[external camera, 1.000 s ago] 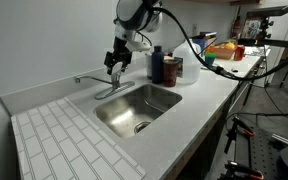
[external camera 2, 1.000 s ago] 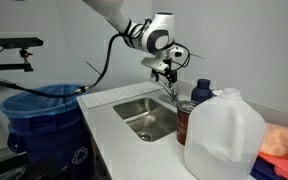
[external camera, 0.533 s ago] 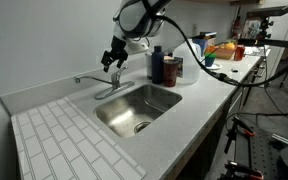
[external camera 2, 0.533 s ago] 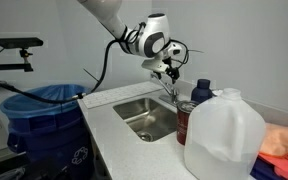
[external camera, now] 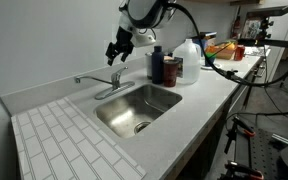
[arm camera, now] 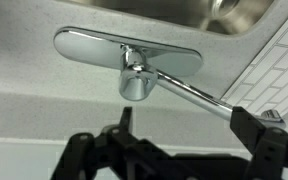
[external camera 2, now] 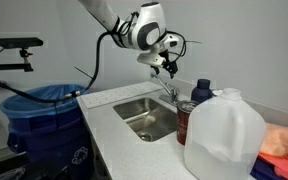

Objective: Turn the faucet to the left

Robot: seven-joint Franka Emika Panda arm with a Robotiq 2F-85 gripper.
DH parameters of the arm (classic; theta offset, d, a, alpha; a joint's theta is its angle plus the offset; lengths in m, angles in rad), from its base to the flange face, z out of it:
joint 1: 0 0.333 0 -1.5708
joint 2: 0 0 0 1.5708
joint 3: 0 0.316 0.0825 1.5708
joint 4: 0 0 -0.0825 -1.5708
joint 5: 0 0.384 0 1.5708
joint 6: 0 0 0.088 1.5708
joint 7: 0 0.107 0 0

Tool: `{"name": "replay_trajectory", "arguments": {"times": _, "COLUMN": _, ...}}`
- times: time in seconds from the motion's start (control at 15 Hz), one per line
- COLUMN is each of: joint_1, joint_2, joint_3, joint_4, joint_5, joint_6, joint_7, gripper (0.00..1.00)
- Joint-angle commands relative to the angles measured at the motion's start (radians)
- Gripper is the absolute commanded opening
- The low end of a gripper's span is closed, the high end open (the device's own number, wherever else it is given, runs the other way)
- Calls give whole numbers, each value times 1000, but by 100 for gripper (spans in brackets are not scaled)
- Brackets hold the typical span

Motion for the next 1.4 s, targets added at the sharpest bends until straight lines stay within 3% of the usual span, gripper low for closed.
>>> {"name": "replay_trajectory", "arguments": {"times": 0.0, "joint_1": 8, "joint_2": -150, "joint_3": -14, "joint_4": -136, "joint_5": -2, "joint_6": -61, "joint_7": 36, "gripper": 100}}
{"name": "replay_trajectory", "arguments": {"times": 0.6, "joint_1": 10, "joint_2": -308, "joint_3": -23, "joint_4": -282, "joint_5": -38, "joint_6": -94, "joint_7": 125, "gripper": 100}}
{"name": "replay_trajectory", "arguments": {"times": 1.33, "joint_1": 9, "joint_2": -324, "joint_3": -19, "joint_4": -276, "joint_5": -63, "joint_6": -106, "joint_7": 194, "gripper": 100}}
